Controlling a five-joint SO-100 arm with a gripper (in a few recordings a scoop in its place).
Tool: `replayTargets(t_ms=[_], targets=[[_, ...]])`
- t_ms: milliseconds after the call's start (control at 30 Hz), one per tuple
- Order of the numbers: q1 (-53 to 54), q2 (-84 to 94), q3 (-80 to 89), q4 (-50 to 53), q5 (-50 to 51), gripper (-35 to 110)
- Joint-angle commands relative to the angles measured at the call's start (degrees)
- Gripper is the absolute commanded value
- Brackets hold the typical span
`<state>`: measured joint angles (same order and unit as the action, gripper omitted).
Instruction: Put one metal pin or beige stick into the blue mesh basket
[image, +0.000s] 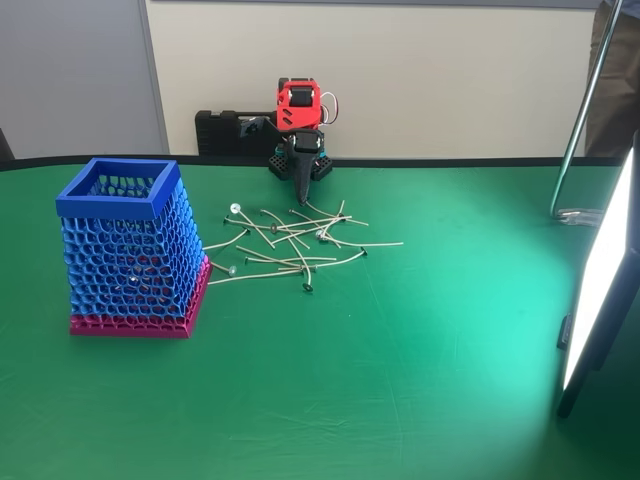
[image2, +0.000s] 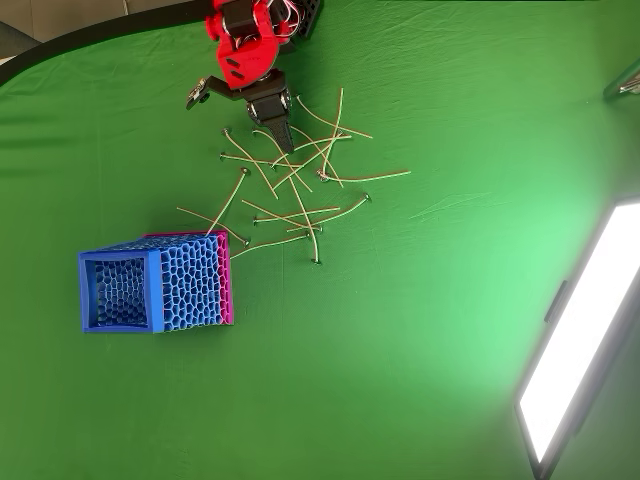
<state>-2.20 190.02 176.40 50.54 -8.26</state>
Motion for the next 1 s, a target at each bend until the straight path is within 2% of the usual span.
replayTargets(t_ms=[0, 967], targets=[[-1.5, 0.4, 0.3, -0.7, 1.4, 1], [-2.5, -2.6, -1.1, -1.1, 1.9, 1]])
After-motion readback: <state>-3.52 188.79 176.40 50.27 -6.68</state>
